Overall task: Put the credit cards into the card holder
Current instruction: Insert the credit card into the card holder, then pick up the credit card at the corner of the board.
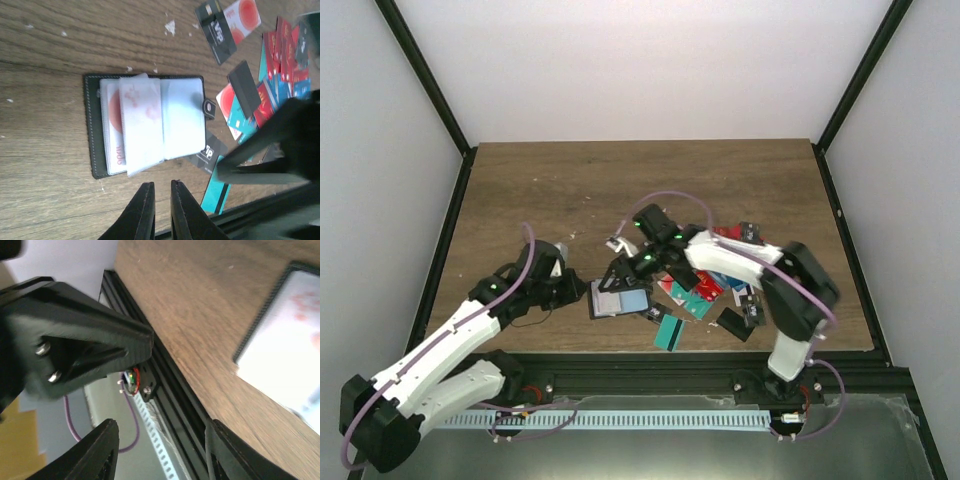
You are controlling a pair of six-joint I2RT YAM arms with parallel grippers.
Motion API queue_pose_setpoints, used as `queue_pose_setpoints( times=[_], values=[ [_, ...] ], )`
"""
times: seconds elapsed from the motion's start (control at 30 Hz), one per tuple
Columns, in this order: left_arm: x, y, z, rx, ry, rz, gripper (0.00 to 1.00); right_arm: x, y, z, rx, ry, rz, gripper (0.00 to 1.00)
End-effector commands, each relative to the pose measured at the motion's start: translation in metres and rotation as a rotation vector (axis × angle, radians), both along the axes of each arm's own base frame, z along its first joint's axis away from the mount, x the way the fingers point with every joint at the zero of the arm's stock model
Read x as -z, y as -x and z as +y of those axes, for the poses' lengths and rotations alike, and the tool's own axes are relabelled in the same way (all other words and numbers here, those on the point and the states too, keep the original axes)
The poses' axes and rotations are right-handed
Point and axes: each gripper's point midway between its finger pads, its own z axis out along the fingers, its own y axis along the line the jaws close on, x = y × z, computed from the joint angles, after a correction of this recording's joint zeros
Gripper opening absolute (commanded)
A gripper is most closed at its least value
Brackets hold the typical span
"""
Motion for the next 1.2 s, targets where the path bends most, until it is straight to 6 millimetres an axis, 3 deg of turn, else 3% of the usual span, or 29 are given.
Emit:
queue_pose_setpoints(
  times=[0.0,0.1,0.2,0.47,0.6,0.83,1.17],
  values=[
    [0.000,0.003,-0.030,0.137,0.059,-0.007,0.12,0.022,-0.006,-0.069,0.243,0.191,0.016,0.51],
    [0.001,0.003,-0.056,0.220,0.088,-0.011,0.12,0.035,0.000,-0.110,0.382,0.273,0.028,0.61],
    [0.007,0.009,-0.086,0.314,0.108,0.007,0.12,0.046,0.012,-0.134,0.470,0.317,0.044,0.67],
    [0.044,0.033,-0.151,0.492,0.114,0.094,0.12,0.067,0.054,-0.164,0.599,0.273,0.179,0.71],
    [0.059,0.040,-0.168,0.537,0.105,0.126,0.12,0.080,0.077,-0.172,0.624,0.232,0.260,0.71],
    [0.079,0.046,-0.182,0.563,0.079,0.169,0.12,0.096,0.100,-0.169,0.617,0.234,0.314,0.71],
    [0.110,0.058,-0.192,0.579,0.019,0.222,0.12,0.109,0.103,-0.164,0.664,0.197,0.337,0.68]
  ],
)
